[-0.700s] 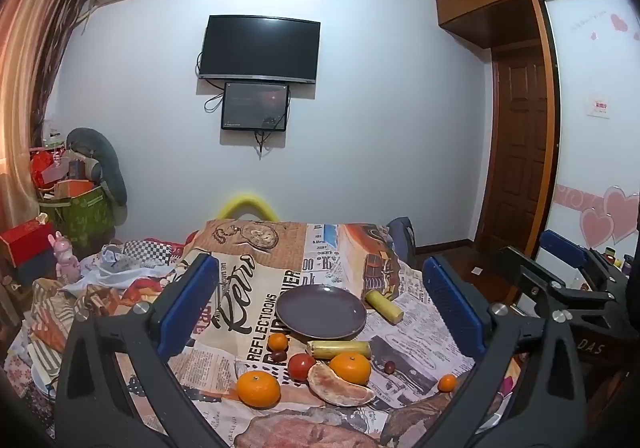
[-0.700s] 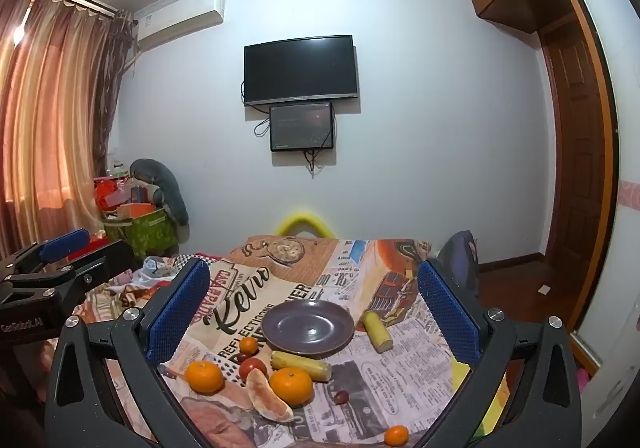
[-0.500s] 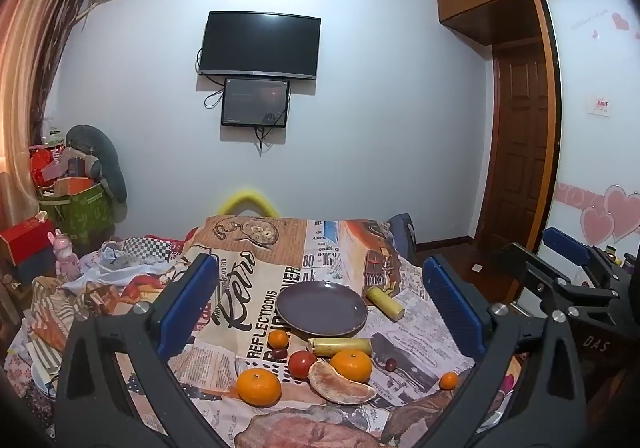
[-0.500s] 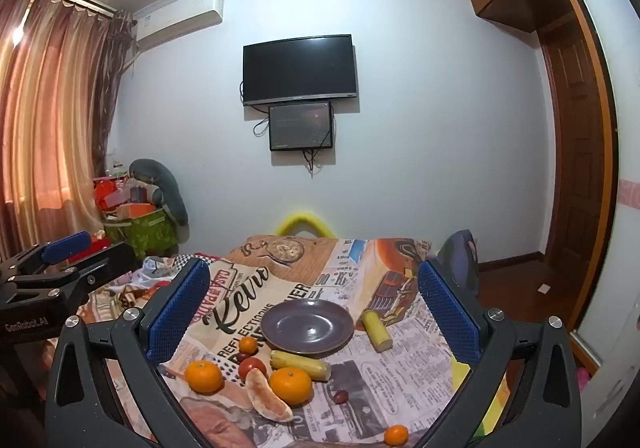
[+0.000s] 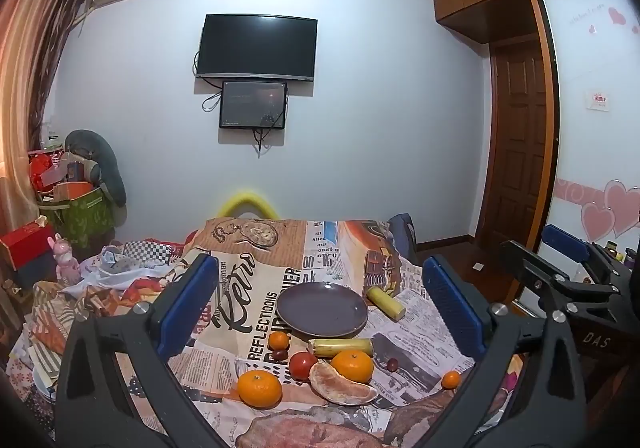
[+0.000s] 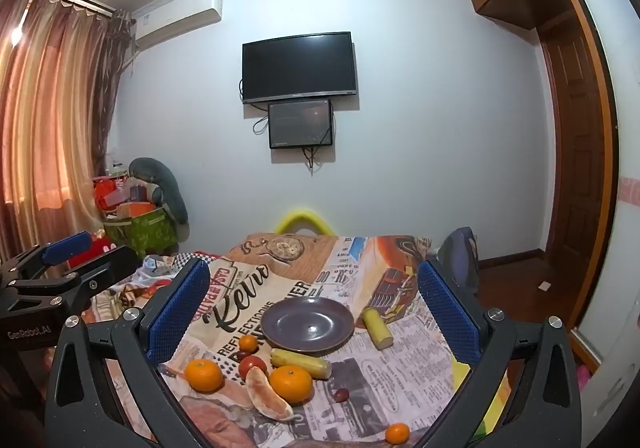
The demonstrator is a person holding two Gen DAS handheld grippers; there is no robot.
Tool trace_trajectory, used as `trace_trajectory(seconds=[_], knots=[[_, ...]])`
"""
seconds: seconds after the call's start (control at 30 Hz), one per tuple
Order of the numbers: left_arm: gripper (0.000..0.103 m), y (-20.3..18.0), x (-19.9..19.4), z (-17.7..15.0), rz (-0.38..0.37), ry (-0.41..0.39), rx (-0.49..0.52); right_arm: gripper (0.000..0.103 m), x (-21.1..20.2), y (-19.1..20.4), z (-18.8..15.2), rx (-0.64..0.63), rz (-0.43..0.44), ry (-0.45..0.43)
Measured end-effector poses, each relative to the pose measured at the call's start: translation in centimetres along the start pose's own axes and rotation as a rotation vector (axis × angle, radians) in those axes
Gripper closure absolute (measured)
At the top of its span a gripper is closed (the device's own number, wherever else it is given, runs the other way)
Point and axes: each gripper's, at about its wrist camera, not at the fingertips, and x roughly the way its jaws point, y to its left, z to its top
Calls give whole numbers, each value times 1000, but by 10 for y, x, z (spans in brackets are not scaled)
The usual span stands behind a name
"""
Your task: Organize fruits
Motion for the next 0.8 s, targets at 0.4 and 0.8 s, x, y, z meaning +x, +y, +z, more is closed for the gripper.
trace_trajectory(seconds=[0.4,0.8], knots=[[0,-3,-1,2,-2,1,4,0,0,-3,-4,9,0,0],[0,-2,-2,3,-6,1,2,0,0,-3,-3,11,0,-1]])
